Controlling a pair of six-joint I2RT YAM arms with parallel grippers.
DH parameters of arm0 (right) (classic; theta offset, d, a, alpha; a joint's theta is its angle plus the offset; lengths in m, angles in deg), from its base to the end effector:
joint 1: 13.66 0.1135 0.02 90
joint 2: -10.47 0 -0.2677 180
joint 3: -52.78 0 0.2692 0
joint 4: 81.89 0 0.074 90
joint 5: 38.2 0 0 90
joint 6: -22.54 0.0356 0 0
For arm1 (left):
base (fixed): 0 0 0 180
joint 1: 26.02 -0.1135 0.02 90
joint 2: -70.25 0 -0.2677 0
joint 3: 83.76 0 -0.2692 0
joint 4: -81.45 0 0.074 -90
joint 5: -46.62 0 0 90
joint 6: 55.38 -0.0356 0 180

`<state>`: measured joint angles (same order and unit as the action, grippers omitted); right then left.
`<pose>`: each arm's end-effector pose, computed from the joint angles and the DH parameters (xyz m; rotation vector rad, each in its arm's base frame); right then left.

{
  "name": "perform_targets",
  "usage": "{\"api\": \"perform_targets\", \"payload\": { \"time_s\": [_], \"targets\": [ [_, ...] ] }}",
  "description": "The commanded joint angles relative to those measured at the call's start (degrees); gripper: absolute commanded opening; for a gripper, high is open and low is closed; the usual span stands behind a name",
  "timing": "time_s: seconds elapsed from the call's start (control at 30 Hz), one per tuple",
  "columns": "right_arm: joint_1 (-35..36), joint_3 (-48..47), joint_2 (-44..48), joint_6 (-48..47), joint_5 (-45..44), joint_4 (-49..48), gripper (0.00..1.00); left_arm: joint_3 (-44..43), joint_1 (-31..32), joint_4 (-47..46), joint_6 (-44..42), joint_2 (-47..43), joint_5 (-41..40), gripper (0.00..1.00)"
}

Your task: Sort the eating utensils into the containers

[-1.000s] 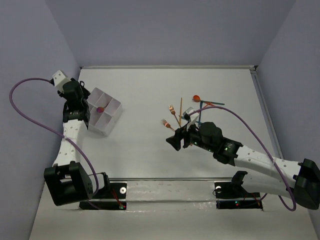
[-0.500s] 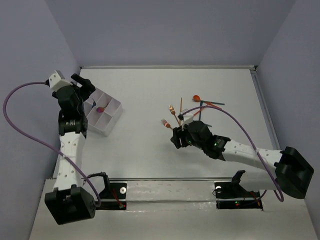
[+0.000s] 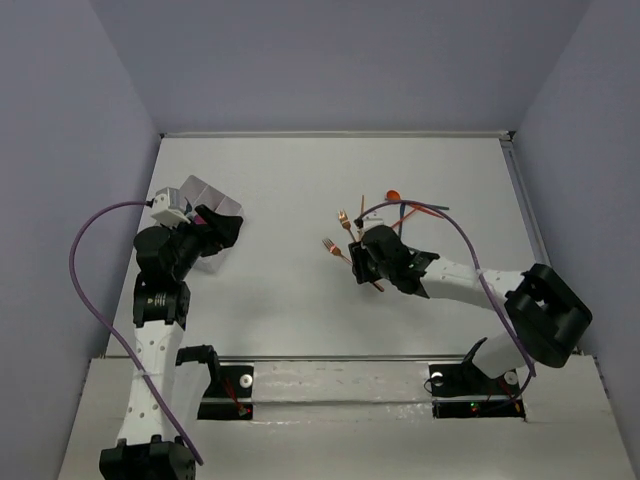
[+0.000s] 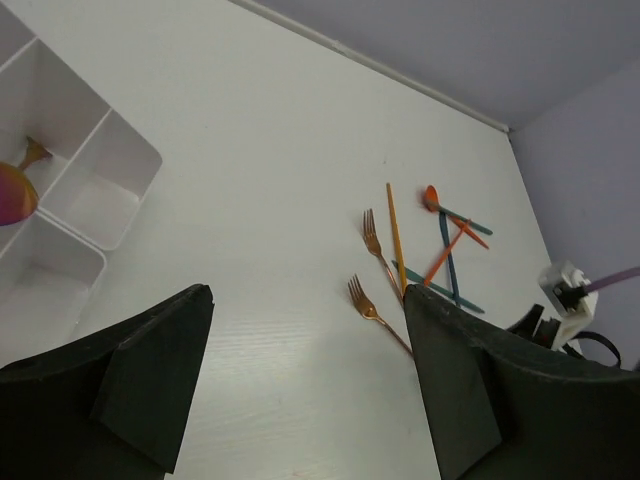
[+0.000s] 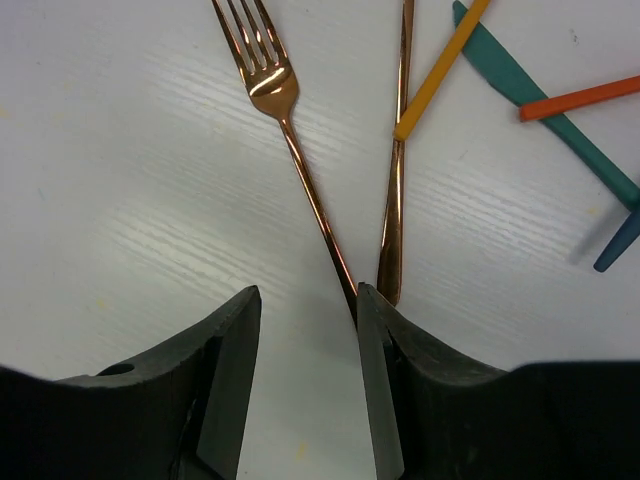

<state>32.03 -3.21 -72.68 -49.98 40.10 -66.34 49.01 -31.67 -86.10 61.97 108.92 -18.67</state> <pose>0.2200 0.2151 0.1826 -0.4639 2.2729 0.3292 0.1839 0.0032 0.3136 -0.1438 1.6653 -0.6403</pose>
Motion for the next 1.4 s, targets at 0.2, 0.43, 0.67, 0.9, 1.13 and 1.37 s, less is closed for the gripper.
{"api": "perform_targets", "payload": {
  "time_s": [0.2, 0.43, 0.67, 0.9, 1.13, 1.37],
  "targets": [
    [-1.5, -9.3, -9.2, -6.0, 0.7, 3.7, 0.49, 0.9, 0.5, -1.4, -1.4, -5.2, 9.6, 0.89],
    [-3.3, -13.4, -14.7, -7.6, 2.7, 4.0, 0.47, 1.0, 1.5, -1.2, -1.4, -6.2, 9.8, 0.89],
    [-3.3, -13.8, -18.1, -6.8, 6.2, 3.9, 0.38, 1.0, 2.7, -0.6, -1.4, -5.0, 9.5, 0.88],
    [-3.3, -13.8, -19.9, -6.5, 8.7, 6.1, 0.30, 1.1, 3.2, -0.7, -1.1, -3.7, 9.6, 0.87],
    [-2.8, -12.3, -18.3, -6.3, 11.3, 4.9, 0.07, 0.6, 6.0, -0.2, -1.3, 0.0, 9.8, 0.87],
    [-0.6, -12.4, -11.8, -6.8, 15.5, 2.2, 0.07, 0.0, 14.6, -0.7, 1.1, 4.6, 6.3, 0.83]
  ]
}}
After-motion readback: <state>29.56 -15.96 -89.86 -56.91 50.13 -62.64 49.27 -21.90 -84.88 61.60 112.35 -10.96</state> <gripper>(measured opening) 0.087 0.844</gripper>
